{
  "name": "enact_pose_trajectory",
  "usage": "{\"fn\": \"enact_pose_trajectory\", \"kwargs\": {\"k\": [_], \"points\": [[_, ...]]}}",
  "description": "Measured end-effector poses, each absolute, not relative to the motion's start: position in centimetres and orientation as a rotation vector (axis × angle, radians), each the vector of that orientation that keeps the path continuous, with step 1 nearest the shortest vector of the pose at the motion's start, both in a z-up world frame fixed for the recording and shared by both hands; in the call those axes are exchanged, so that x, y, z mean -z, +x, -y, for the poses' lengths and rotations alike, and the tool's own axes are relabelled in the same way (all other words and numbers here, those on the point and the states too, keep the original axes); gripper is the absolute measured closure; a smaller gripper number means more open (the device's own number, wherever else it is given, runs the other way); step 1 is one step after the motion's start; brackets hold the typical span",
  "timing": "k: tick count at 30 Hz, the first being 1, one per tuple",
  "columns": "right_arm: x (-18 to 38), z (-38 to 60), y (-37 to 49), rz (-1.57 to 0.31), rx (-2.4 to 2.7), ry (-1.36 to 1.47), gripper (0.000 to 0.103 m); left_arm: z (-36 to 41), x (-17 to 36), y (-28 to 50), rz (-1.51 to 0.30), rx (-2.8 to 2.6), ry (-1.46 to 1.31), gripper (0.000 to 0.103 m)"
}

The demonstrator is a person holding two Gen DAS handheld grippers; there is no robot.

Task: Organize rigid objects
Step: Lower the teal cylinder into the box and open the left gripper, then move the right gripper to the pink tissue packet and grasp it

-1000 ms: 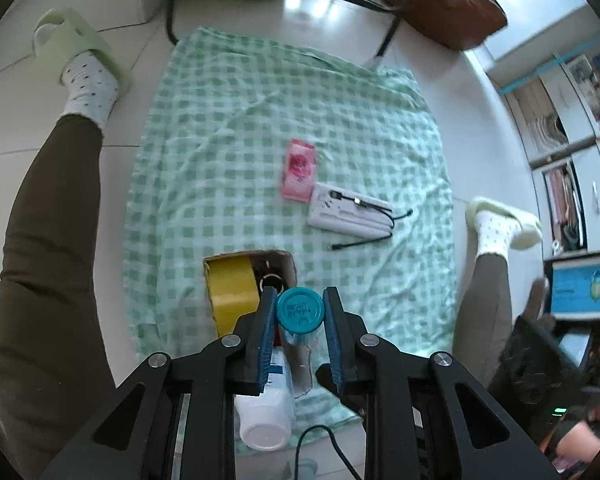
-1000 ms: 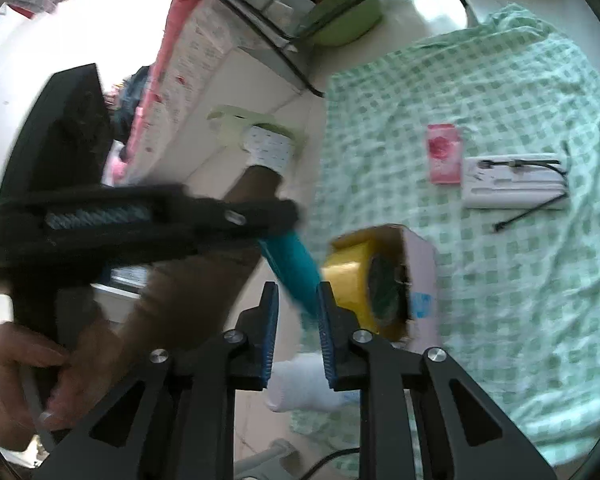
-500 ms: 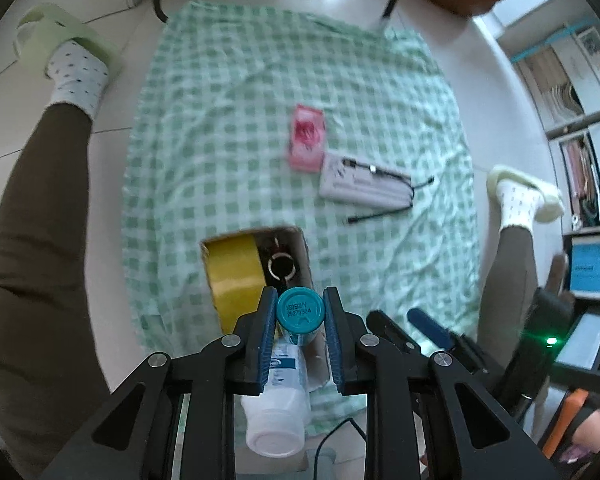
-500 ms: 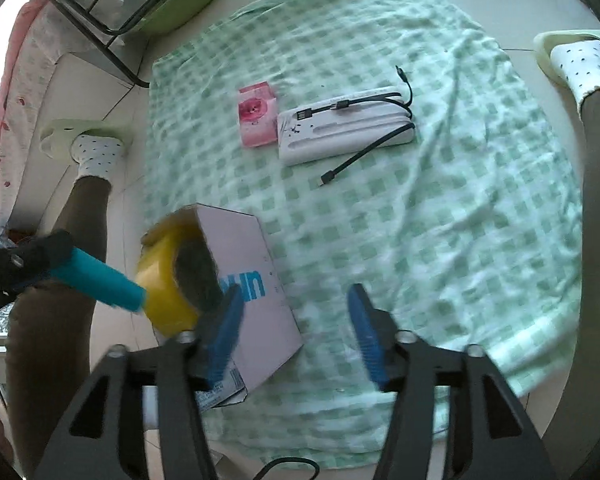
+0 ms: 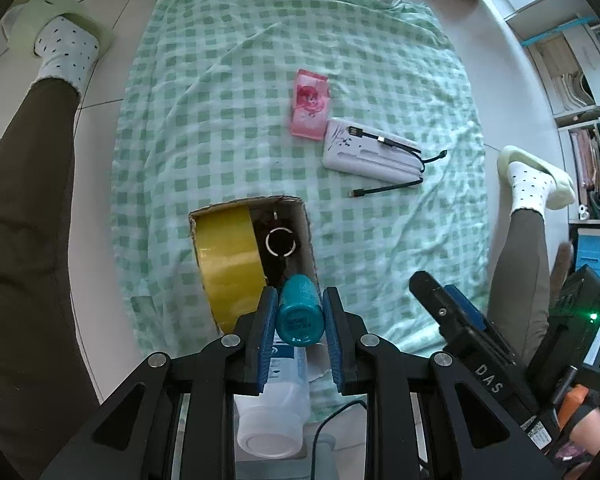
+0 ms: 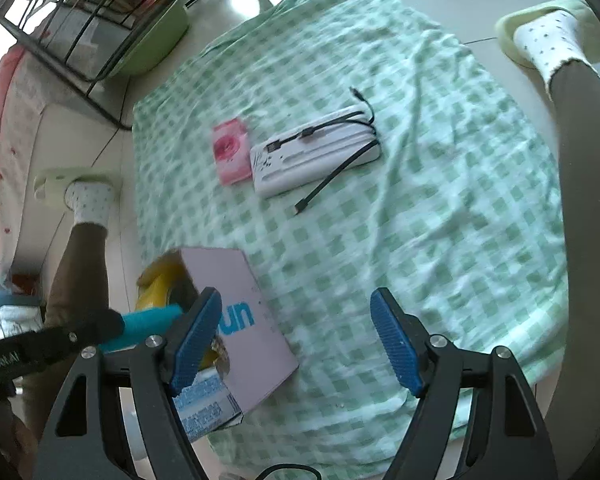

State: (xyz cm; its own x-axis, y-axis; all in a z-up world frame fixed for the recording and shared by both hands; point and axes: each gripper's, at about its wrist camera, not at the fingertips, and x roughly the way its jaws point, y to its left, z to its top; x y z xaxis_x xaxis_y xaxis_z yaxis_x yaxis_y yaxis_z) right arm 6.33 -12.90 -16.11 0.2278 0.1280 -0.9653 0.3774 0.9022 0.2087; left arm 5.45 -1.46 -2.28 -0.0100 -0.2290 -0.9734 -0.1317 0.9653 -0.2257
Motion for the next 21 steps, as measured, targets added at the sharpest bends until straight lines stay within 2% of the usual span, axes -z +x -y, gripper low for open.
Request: {"fn": "enact_pose_trajectory", "kwargs": {"k": [3,6,8,9,13,15,19,21], "points": [[16.1,12.8,6.3,-1.345,0.181,0.443,0.025,1.4,2.6,5.4,-1.610,0.076,-0.302,0.081],[16.2,12.6,6.4,-1.350,0.178,0.427,0.025,1.2,2.7,5.5,-1.625,0.083,-0.338,0.069],[16.1,12.5,6.5,-1.350,0.182,0.410,0.021,1.0,2.7,5.6,-1.623,0.089,-0.351,0.056],[16.1,12.6,6.5,-1.348,0.186,0.404,0.018,1.0,2.5,5.7,-1.618,0.093,-0.352,0.055],[15.8,12.8,7.3,-1.350,0.185,0.347,0.018,0.6,2.2,5.7,-1.606,0.099,-0.365,0.046],[15.7,12.8,8.3,-1.359,0.168,0.293,0.017,0.1,2.1,5.6,-1.599,0.093,-0.385,0.043],[16.4,12.5,10.9,-1.407,0.071,0.172,0.006,-1.5,2.0,5.7,-1.588,0.074,-0.438,0.043],[17.5,12.4,12.6,-1.470,0.003,0.091,0.004,-2.2,1.8,5.9,-1.569,0.075,-0.424,0.043]]}}
